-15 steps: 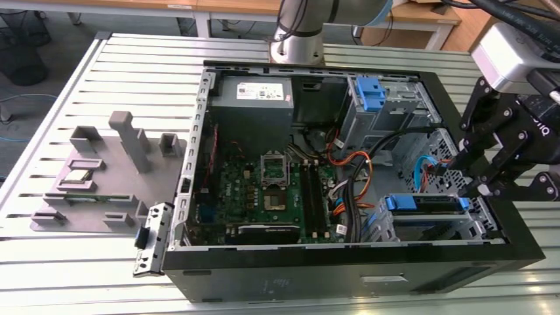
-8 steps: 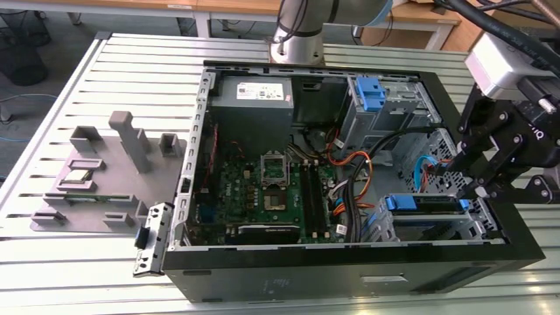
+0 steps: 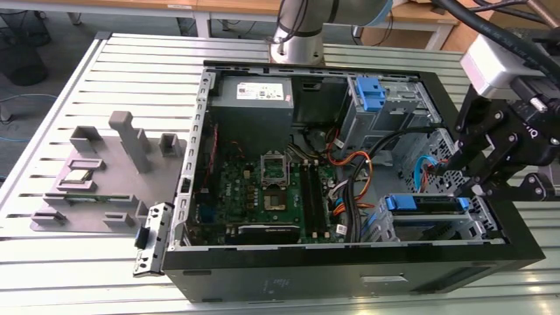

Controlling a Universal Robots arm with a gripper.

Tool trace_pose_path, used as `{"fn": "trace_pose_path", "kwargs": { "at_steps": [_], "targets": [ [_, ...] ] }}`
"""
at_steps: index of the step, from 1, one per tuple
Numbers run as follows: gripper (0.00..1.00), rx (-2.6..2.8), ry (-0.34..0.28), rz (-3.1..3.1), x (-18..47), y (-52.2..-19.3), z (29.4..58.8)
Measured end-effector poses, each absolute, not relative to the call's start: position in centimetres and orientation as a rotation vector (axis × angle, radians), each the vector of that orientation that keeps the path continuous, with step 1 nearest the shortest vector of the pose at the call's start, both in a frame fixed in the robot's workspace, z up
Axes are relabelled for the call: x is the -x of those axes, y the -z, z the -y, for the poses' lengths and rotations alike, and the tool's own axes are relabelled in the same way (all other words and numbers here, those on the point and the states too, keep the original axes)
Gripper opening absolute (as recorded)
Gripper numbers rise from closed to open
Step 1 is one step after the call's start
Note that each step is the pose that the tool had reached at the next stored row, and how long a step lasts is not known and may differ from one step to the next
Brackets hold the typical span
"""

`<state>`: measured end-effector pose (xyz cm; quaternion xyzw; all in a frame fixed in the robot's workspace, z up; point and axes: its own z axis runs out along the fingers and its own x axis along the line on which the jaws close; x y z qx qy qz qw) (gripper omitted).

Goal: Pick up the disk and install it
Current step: 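Insert the disk into the insertion slot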

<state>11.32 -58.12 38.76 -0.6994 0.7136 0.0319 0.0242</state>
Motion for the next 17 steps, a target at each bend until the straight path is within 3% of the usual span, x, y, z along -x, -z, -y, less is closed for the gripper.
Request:
{"fn": "trace_pose_path", "kwargs": {
  "at_steps": [17],
  "targets": [
    [0.42, 2.092, -0.096, -2.274, -11.32, -38.16, 57.62]
  ]
}}
